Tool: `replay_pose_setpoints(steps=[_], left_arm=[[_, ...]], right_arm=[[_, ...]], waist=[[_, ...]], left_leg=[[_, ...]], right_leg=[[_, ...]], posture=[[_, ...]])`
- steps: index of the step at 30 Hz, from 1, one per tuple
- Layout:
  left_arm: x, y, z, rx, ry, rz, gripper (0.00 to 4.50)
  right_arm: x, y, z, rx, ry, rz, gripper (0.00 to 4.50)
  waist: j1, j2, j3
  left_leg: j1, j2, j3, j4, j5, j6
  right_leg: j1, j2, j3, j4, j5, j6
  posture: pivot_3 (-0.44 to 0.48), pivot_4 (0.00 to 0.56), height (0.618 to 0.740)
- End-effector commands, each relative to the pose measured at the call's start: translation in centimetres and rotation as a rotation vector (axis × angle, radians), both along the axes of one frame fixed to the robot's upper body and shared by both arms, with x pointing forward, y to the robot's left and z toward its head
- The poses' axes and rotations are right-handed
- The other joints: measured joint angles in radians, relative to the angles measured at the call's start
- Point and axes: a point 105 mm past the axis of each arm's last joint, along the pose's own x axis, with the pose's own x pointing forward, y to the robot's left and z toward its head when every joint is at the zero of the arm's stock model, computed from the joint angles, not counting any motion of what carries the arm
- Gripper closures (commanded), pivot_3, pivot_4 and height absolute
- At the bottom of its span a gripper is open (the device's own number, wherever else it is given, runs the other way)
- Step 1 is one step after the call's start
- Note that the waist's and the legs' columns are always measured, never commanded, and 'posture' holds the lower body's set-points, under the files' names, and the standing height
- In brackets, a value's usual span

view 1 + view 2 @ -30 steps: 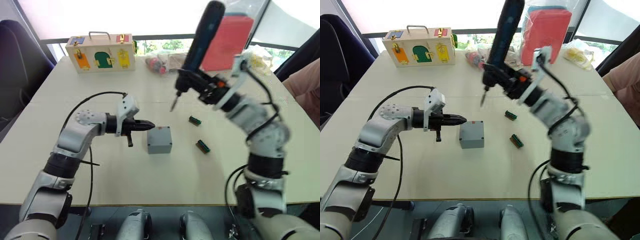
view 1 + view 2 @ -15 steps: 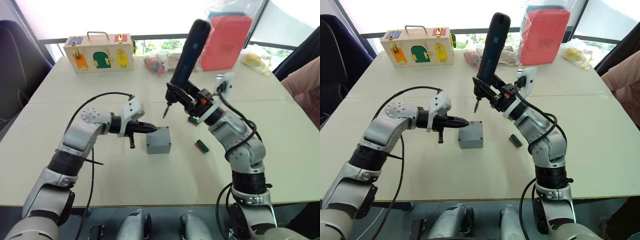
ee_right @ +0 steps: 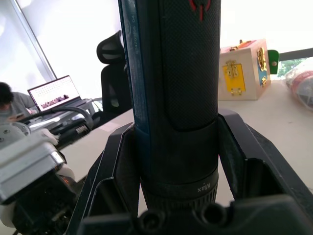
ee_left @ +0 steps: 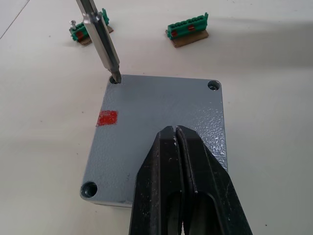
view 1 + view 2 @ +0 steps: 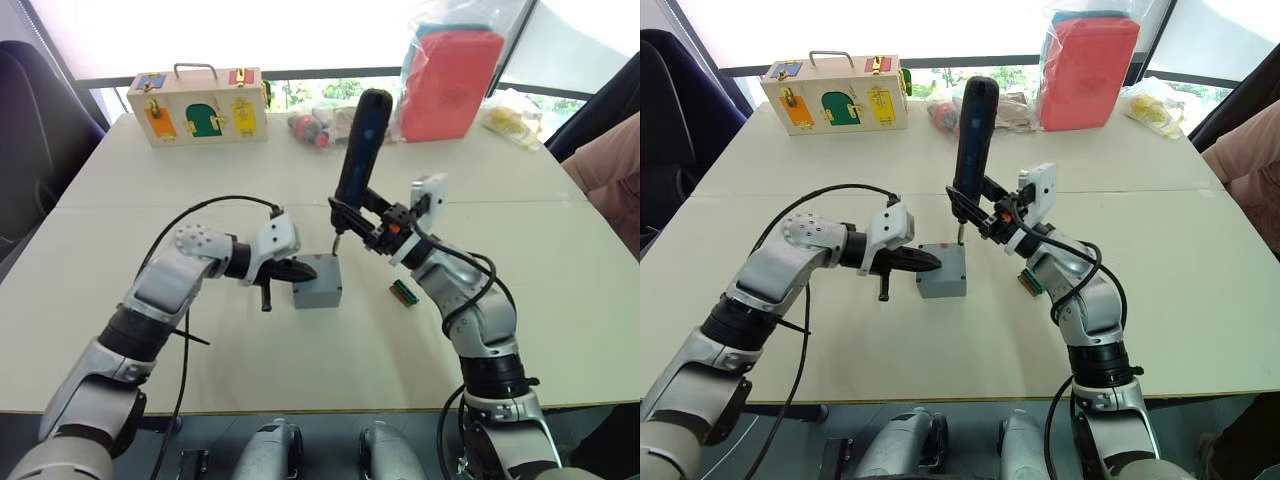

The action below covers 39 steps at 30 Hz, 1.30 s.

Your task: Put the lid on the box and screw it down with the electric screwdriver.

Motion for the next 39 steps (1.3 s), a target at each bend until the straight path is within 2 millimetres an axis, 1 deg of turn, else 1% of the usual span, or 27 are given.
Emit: replay_pose_setpoints(steps=[1, 4, 9, 12, 14, 16, 20, 24, 32, 39], left_arm=[[-0.1, 0.4, -0.2, 0.015, 0.004, 0.018, 4.5], [-0.1, 0.4, -0.2, 0.013, 0.007, 0.023, 4.5], [-0.1, 0.2, -0.7, 0.016, 0.019, 0.025, 4.5], [-0.4, 0.3, -1.2, 0.026, 0.033, 0.022, 4.5], [-0.4, 0.3, -1.5, 0.029, 0.04, 0.025, 4.5], [-0.5, 0.4, -1.6, 0.028, 0.047, 0.028, 4.5], [-0.5, 0.3, -1.9, 0.019, 0.063, 0.037, 4.5], [-0.4, 0.3, -2.2, 0.016, 0.068, 0.046, 4.5], [-0.4, 0.4, -2.3, 0.013, 0.069, 0.053, 4.5], [-0.3, 0.2, -2.3, 0.01, 0.066, 0.053, 4.5]], right_arm=[[0.0, -0.1, 0.8, 0.002, -0.057, -0.008, 2.66], [0.3, -0.2, 0.2, -0.006, -0.04, -0.009, 2.66], [0.2, 0.3, -1.3, -0.052, -0.014, 0.012, 2.66], [0.2, 0.5, -3.5, -0.113, 0.055, 0.01, 2.66], [0.4, 0.5, -4.5, -0.089, 0.13, 0.002, 2.66], [0.7, 0.5, -4.8, -0.074, 0.166, -0.007, 2.66], [1.2, 0.6, -5.4, -0.128, 0.172, -0.037, 2.66], [1.3, 0.6, -6.6, -0.176, 0.179, -0.052, 2.66], [1.1, 0.7, -7.2, -0.167, 0.187, -0.042, 2.66], [1.1, 0.7, -6.9, -0.15, 0.181, -0.048, 2.66]], waist=[[0.0, 0.0, 0.0], [0.0, 0.0, 0.0], [0.0, 0.0, 0.0], [0.0, 0.0, -0.001], [0.0, -0.001, -0.003], [0.0, -0.002, -0.005], [0.0, -0.002, -0.007], [0.001, -0.002, -0.013], [0.001, -0.002, -0.018], [0.001, -0.002, -0.019]], left_leg=[[0.0, 0.0, 0.0, 0.0, 0.0, 0.0], [0.001, 0.0, 0.0, 0.0, 0.0, 0.0], [0.002, 0.0, 0.0, 0.0, 0.0, 0.001], [0.003, 0.0, 0.0, 0.0, -0.001, 0.001], [0.005, 0.0, 0.0, 0.0, -0.001, 0.002], [0.008, 0.0, 0.0, 0.0, -0.002, 0.004], [0.018, 0.0, 0.0, -0.003, -0.004, 0.005], [0.019, 0.0, 0.0, -0.003, -0.004, 0.005], [0.019, 0.0, -0.001, -0.003, -0.004, 0.005], [0.019, 0.0, -0.001, -0.003, -0.004, 0.005]], right_leg=[[0.0, 0.0, 0.0, 0.0, 0.0, 0.0], [0.0, 0.0, 0.0, 0.0, 0.0, 0.0], [0.001, 0.0, 0.0, 0.0, 0.0, 0.0], [0.003, 0.0, 0.0, 0.0, 0.0, 0.0], [0.004, 0.0, 0.0, 0.0, 0.0, 0.0], [0.008, 0.0, 0.0, 0.0, 0.0, 0.0], [0.017, 0.0, 0.0, -0.002, -0.001, -0.001], [0.017, 0.0, 0.0, -0.002, -0.002, -0.002], [0.017, -0.001, 0.0, -0.002, -0.002, -0.002], [0.017, -0.002, 0.001, -0.002, -0.002, -0.003]], posture=[[0.0, 0.15, 0.74], [0.0, 0.15, 0.74], [0.0, 0.15, 0.74], [0.0, 0.15, 0.74], [0.0, 0.15, 0.74], [0.0, 0.15, 0.74], [0.0, 0.15, 0.74], [0.0, 0.15, 0.74], [0.0, 0.15, 0.74], [0.0, 0.15, 0.74]])
